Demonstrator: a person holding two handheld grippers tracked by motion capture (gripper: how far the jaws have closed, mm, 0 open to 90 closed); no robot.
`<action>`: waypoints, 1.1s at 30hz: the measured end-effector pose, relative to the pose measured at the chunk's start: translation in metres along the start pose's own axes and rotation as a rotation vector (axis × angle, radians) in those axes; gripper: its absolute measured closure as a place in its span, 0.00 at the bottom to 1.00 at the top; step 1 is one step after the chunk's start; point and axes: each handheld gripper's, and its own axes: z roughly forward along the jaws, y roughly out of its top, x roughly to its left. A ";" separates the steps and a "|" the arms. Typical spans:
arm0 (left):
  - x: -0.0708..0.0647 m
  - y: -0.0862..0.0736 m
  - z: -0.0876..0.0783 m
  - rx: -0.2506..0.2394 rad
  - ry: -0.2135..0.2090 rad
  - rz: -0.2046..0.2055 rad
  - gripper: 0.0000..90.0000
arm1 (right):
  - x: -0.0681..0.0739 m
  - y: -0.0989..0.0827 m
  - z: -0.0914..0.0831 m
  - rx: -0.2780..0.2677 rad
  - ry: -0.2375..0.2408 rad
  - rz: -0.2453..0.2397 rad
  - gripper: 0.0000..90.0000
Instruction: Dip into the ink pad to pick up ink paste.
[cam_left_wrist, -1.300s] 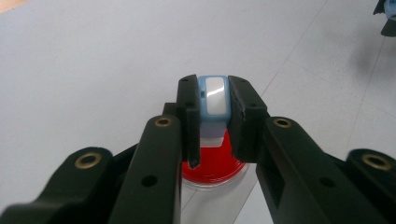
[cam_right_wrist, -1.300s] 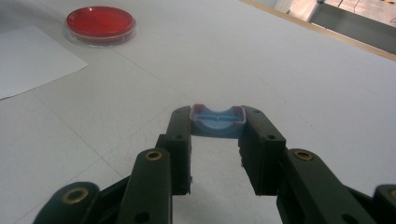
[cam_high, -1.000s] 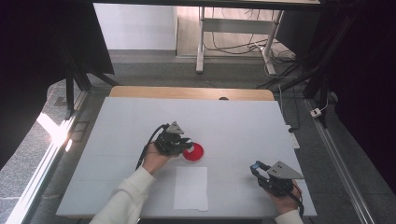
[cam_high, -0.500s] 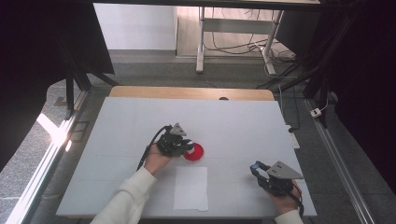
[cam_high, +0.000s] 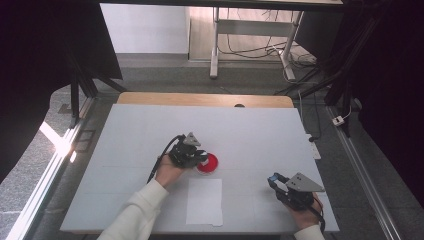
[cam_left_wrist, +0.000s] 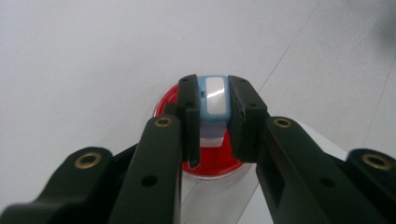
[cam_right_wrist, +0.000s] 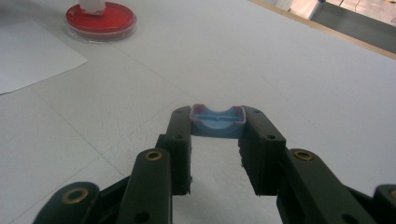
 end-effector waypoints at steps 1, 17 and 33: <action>0.000 0.000 0.000 0.000 0.000 -0.002 0.84 | 0.000 0.000 0.000 0.000 0.000 0.000 0.72; -0.004 0.001 0.004 0.009 0.023 0.017 0.84 | 0.000 0.000 0.000 0.000 0.005 -0.001 0.72; -0.003 -0.001 0.007 0.019 0.016 0.010 0.85 | 0.001 0.001 0.000 -0.004 0.006 -0.006 0.72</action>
